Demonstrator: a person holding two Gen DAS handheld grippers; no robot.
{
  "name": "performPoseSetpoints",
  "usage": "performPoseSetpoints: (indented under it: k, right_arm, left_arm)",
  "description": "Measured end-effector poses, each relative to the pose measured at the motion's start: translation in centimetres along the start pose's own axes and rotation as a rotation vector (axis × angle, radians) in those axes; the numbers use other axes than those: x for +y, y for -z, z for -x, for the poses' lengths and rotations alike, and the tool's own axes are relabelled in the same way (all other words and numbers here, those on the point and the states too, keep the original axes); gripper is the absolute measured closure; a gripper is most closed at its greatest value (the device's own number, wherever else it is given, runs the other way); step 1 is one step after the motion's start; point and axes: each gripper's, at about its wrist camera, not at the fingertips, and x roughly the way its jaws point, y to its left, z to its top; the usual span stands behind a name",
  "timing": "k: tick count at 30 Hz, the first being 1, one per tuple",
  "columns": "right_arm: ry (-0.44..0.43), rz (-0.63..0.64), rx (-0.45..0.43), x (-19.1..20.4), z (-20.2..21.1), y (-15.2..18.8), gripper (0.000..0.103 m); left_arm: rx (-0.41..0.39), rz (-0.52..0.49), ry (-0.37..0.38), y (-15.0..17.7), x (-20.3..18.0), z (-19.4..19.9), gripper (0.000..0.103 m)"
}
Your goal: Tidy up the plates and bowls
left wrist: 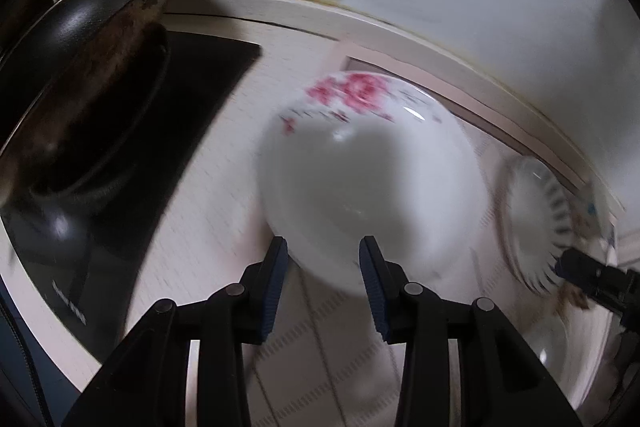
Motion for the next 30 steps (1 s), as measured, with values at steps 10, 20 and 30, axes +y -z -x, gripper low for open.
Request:
performPoseSetpoints:
  k: [10,20,30]
  right_arm:
    - [0.004,0.017,0.075,3.3,-10.3,-8.5,0.060]
    - [-0.016,0.022,0.105,2.9,-14.2,-9.7,0.092]
    - [0.015,0.033,0.072,2.5,-12.1,-8.7,0.092]
  left_arm:
    - [0.044,0.022,-0.019,-3.9,2.4,-4.7,0.068]
    - [0.037,0.013,-0.030,-5.2,3.0,-6.0,0.079]
    - [0.000,-0.043,0.004,-4.6,1.5,-4.0,0.081]
